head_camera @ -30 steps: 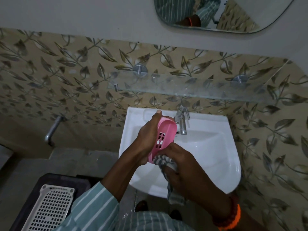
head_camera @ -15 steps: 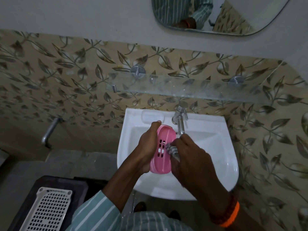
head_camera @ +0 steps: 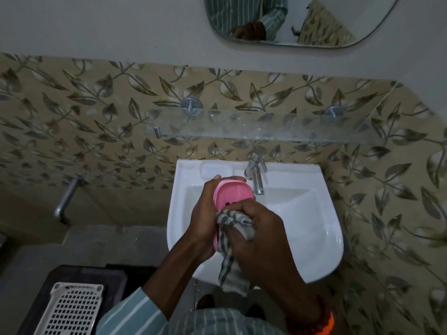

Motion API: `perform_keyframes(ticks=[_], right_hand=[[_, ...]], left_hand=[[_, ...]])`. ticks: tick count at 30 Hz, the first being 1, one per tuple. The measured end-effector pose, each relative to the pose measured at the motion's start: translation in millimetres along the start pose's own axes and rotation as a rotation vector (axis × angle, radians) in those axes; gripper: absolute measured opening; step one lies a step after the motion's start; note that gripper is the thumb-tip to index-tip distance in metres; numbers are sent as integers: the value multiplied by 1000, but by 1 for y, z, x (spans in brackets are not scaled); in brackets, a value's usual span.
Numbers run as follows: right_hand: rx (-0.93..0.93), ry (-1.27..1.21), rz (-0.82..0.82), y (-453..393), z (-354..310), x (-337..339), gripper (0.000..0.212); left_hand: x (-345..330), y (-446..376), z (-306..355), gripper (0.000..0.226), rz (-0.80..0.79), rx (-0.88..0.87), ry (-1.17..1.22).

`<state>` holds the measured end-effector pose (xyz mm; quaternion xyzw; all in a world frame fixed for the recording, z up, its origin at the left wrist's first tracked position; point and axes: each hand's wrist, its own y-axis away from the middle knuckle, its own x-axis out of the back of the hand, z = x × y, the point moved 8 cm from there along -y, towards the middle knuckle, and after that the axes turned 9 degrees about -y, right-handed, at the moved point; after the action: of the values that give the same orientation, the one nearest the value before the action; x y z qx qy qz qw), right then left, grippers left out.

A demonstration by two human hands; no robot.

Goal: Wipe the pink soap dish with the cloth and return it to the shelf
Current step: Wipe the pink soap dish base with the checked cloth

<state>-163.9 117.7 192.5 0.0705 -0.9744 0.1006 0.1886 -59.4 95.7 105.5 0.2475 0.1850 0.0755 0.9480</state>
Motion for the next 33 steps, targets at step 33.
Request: perform_keyframes(ticks=[33], right_hand=[[140,391,66,1,-36,12,23]], left_hand=[[-29,-2,-27,53,-211,94,237]])
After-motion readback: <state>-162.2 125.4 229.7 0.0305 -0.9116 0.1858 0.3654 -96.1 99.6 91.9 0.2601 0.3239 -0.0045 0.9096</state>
